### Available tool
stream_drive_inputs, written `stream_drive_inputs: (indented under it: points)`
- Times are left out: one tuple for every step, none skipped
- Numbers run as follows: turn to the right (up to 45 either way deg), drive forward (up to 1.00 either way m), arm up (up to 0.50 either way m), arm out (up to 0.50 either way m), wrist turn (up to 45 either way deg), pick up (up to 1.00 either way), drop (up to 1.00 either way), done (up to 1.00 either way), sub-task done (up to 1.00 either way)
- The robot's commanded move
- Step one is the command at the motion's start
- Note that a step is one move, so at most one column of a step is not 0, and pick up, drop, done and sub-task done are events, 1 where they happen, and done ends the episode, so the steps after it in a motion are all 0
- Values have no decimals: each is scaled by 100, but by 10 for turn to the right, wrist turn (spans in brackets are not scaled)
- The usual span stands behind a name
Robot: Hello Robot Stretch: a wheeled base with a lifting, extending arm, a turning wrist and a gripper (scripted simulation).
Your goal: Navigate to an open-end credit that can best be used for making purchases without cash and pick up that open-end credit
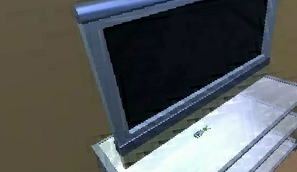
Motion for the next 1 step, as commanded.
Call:
stream_drive_inputs:
  points:
    - [30, 0, 0, 0, 0, 0, 0, 0, 0]
